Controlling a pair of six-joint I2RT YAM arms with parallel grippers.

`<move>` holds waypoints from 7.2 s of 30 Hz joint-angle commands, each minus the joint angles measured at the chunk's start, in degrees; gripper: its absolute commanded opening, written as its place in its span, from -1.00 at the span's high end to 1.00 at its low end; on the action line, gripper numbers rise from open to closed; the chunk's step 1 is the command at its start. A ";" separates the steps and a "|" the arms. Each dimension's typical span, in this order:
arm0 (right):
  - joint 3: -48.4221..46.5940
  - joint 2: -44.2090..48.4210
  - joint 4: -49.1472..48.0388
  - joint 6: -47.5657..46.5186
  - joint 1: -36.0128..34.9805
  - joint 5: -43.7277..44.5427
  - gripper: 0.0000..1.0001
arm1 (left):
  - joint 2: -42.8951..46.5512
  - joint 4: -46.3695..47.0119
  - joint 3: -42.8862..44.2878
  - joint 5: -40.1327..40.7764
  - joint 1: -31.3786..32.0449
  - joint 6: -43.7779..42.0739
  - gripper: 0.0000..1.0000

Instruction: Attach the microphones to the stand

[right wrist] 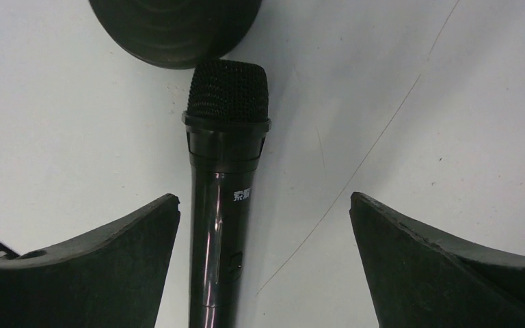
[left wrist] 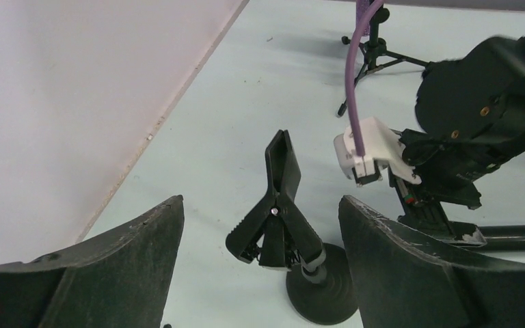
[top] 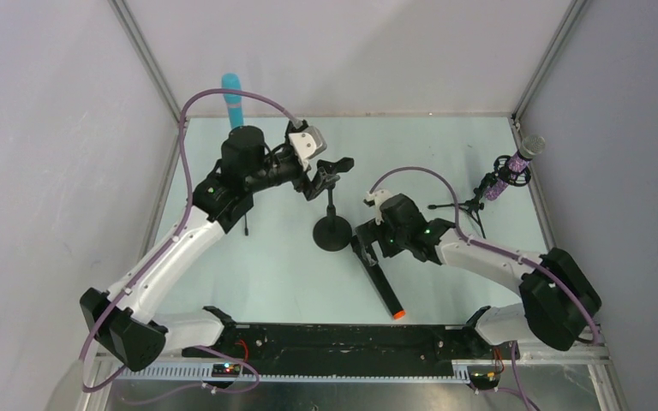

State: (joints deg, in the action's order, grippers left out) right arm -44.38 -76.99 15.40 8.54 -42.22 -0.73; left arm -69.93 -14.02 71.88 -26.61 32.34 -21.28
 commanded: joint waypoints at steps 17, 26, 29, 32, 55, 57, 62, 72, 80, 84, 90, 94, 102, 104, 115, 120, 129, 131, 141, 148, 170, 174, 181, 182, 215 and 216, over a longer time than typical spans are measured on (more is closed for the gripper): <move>-8.33 -15.84 6.69 1.30 -5.57 8.65 -0.61 | 6.52 0.63 -5.33 4.66 2.37 -1.03 -0.79; -9.18 -16.11 7.24 2.24 -3.00 9.69 0.16 | 6.19 0.66 -5.49 5.71 4.58 -0.33 -0.83; -9.59 -15.88 7.27 2.71 -0.07 8.88 0.44 | 6.42 0.64 -5.59 6.23 5.01 -0.46 -0.84; -10.33 -16.28 6.98 2.95 2.19 8.16 0.42 | 6.59 0.63 -5.84 6.63 5.18 -0.58 -0.84; -12.71 -18.57 12.52 3.13 3.17 10.19 -0.46 | 8.01 0.62 -7.71 8.99 5.92 -1.99 -0.89; -12.74 -19.14 12.85 3.14 3.17 10.19 -0.37 | 8.29 0.62 -7.50 9.26 5.94 -2.13 -0.89; -13.58 -20.31 13.49 2.96 3.18 9.96 -0.10 | 9.60 0.66 -7.20 10.57 6.29 -2.52 -0.89; -16.10 -21.28 14.06 0.95 3.54 6.10 0.83 | 13.24 0.70 -8.20 13.52 6.67 -3.72 -0.90; -17.14 -18.58 13.22 -0.17 3.49 4.06 1.00 | 14.52 0.70 -10.43 14.30 7.07 -2.70 -0.92; -17.14 -15.35 11.52 -0.83 3.46 4.66 1.00 | 15.23 0.77 -11.45 13.70 7.07 -2.68 -0.94; -17.07 -9.84 8.76 -1.68 3.63 5.32 1.00 | 15.82 0.74 -12.29 13.48 7.09 -2.64 -0.96; -16.81 -5.63 6.39 -1.75 4.09 5.15 1.00 | 15.97 0.76 -12.80 13.75 7.12 -2.40 -0.97; -11.35 6.91 -1.74 -2.10 6.52 2.27 1.00 | 15.95 0.75 -13.41 13.95 7.16 -1.10 -0.99; -9.30 10.14 -4.45 -2.29 7.70 0.35 1.00 | 15.78 0.76 -13.43 14.12 7.19 -0.99 -0.99; 1.02 25.51 -21.39 -8.20 10.37 -11.09 1.00 | 11.97 0.80 -10.14 14.37 7.14 2.82 -0.99; 2.39 27.69 -23.09 -8.23 10.86 -12.60 1.00 | 10.65 0.93 -8.29 12.90 7.11 2.95 -0.99; 3.07 26.76 -25.63 -8.34 11.37 -19.22 1.00 | 9.92 0.95 -5.29 12.70 6.58 2.97 -0.99; 3.07 26.86 -26.46 -8.09 11.43 -19.90 1.00 | 10.20 0.97 -5.02 11.71 6.56 3.11 -0.99; 2.99 30.54 -35.47 -5.52 11.51 -23.73 1.00 | 14.07 0.98 -5.01 7.54 6.52 3.08 -0.99; 2.98 32.86 -45.26 0.22 11.52 -25.41 1.00 | 15.06 1.78 -3.66 -2.31 6.91 7.43 -0.99; 0.53 30.07 -64.21 21.71 7.78 -26.97 1.00 | 6.59 20.84 -10.43 -10.76 15.99 23.98 -0.85; 0.55 30.18 -64.66 22.10 7.17 -26.59 1.00 | 3.53 21.28 -10.11 -11.81 17.15 25.00 -0.71; 0.61 30.94 -61.82 22.08 6.54 -24.68 1.00 | 1.18 22.03 -10.38 -16.17 18.22 25.76 -0.05; 0.61 31.05 -61.64 22.06 6.54 -24.32 1.00 | 1.20 22.07 -10.50 -16.18 18.20 25.76 -0.02; -0.09 28.12 -51.22 28.76 9.61 -35.71 0.43 | 3.60 22.19 -14.83 -13.78 18.15 23.55 1.00; -0.09 28.04 -51.33 28.88 9.61 -35.93 0.56 | 3.54 22.19 -14.79 -13.67 18.13 23.55 1.00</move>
State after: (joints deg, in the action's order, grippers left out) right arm -42.15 -48.16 -33.71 33.21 -32.80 -35.20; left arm -66.74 4.84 56.14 -39.35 50.02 4.60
